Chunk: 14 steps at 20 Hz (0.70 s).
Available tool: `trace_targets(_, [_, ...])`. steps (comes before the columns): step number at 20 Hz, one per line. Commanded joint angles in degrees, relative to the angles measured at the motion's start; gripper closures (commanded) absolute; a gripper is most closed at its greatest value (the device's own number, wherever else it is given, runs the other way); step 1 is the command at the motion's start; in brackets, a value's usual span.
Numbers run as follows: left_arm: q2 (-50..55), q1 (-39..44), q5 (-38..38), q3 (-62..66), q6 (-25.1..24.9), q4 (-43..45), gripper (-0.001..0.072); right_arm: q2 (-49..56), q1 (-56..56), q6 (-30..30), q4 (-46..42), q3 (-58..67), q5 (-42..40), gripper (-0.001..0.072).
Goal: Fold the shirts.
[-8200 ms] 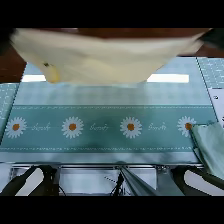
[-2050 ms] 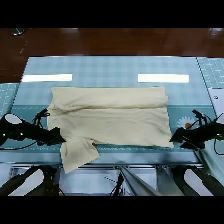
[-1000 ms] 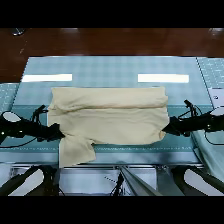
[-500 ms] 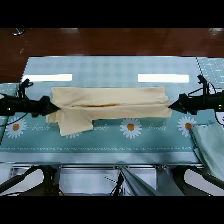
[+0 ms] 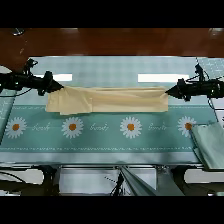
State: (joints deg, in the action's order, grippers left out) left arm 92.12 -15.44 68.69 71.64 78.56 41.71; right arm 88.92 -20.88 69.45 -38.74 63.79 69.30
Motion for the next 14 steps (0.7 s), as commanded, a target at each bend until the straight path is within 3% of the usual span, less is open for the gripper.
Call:
trace_targets(1, [6.56, 0.87, -0.17, 7.45, 1.27, -0.22, 0.0687, 5.31, 0.04, -0.13, 4.94, 3.56, -2.27, 0.0688])
trace_targets(4, [9.46, 1.22, -0.13, 9.68, 1.18, -0.15, 0.0687, 7.45, 0.07, -0.13, 6.08, 4.42, -3.1, 0.0687])
trace_targets(5, [10.14, 1.51, 0.22, 9.68, 1.01, -0.15, 0.0621, 8.07, 0.04, -0.15, 6.12, 4.42, -3.32, 0.0583])
trace_targets(6, [10.56, 1.73, 0.96, 9.7, 0.98, -0.15, 0.0319, 8.41, 0.04, -0.2, 6.12, 4.42, -3.28, 0.02])
trace_targets(7, [10.62, 1.49, 2.12, 9.73, 0.98, -0.04, 0.0014, 8.35, -0.02, -0.59, 6.01, 4.5, -3.19, 0.0093])
trace_targets(9, [9.81, -0.85, 6.36, 11.04, 2.75, 4.22, 0.0005, 8.35, -1.92, -0.44, 5.11, 6.29, -0.15, 0.0093])
trace_targets(12, [4.5, -6.73, 12.9, 11.41, 6.05, 19.19, 0.0005, 8.35, -7.56, 0.39, 3.48, 9.55, 7.1, 0.0093])
trace_targets(14, [-1.6, -10.19, 10.86, 7.93, 6.1, 24.59, 0.0005, 8.37, -9.77, 2.36, -2.08, 9.57, 8.15, 0.0093])
